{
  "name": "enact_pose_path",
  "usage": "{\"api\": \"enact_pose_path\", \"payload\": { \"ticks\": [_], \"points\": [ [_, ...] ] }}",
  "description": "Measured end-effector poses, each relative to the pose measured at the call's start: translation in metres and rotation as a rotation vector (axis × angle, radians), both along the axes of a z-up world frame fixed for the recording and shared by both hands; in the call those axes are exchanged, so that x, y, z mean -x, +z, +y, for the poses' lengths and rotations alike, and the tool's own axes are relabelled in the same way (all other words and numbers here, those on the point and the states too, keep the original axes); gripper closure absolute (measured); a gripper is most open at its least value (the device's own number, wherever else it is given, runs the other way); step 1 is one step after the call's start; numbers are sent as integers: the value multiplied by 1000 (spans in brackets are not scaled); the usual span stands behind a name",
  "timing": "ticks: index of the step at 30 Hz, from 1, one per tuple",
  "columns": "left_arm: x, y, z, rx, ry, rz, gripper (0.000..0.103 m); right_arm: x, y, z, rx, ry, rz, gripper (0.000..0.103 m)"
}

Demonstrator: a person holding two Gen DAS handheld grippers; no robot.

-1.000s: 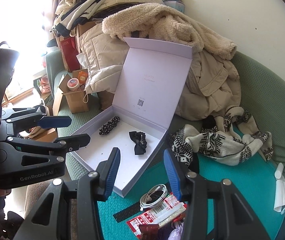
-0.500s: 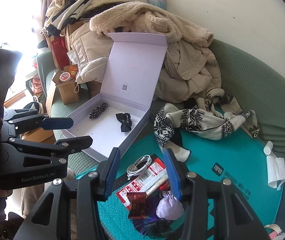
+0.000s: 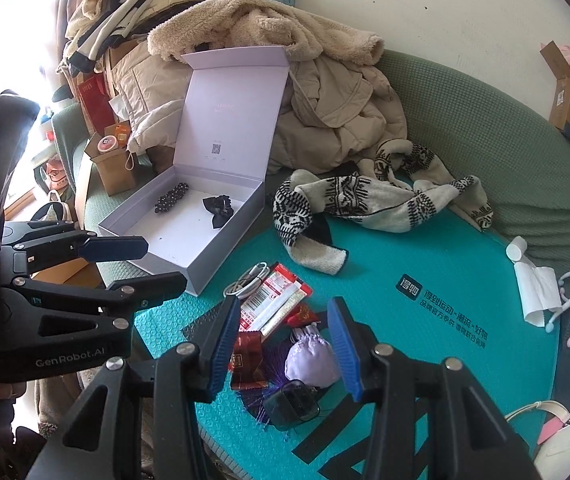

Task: Organize objects
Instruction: 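Move both tools back toward the remaining items on the mat, then grasp the dark red candy wrapper with left tool while right tool grasps the dark cup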

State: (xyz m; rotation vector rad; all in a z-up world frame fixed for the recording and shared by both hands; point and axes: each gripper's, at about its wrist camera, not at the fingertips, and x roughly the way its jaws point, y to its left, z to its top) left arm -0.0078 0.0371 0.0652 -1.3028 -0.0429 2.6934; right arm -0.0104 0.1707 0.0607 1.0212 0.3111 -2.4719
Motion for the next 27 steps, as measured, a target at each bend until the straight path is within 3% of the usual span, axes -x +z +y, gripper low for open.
{"api": "enact_pose_path", "payload": {
  "ticks": [22, 27],
  "points": [
    [5, -81, 19, -72, -31, -126, 56, -4, -68, 31, 14, 9, -126, 58],
    [10, -98, 20, -70, -38, -152, 56, 0, -84, 35, 27, 21, -153, 50]
  ]
}}
